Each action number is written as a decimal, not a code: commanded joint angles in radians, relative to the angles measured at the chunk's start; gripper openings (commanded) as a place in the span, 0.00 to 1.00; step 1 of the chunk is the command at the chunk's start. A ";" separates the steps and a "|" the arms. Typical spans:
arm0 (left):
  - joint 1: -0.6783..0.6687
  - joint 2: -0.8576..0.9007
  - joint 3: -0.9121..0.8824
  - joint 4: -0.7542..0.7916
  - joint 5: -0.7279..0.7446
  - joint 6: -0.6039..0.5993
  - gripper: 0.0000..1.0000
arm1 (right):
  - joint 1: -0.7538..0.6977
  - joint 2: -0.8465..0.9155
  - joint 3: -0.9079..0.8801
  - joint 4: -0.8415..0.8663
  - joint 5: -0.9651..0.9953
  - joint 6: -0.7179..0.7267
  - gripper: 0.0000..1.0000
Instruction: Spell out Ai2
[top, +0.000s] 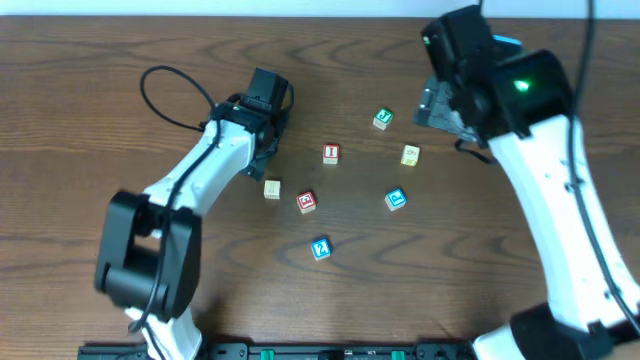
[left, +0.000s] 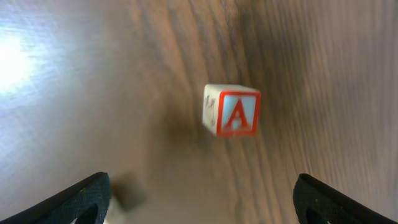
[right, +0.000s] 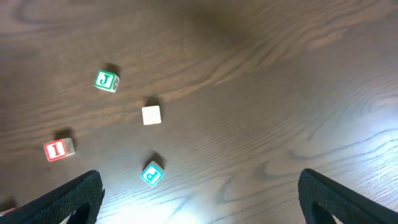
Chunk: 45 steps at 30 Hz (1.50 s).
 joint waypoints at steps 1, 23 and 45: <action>0.006 0.074 -0.008 0.042 -0.010 -0.009 0.94 | -0.007 -0.045 0.009 -0.016 0.016 -0.025 0.99; 0.031 0.156 -0.008 0.235 -0.074 0.053 0.75 | -0.007 -0.070 0.009 -0.072 0.017 -0.028 0.99; 0.037 0.208 0.008 0.237 -0.035 0.166 0.38 | -0.007 -0.070 0.009 -0.083 0.017 -0.027 0.99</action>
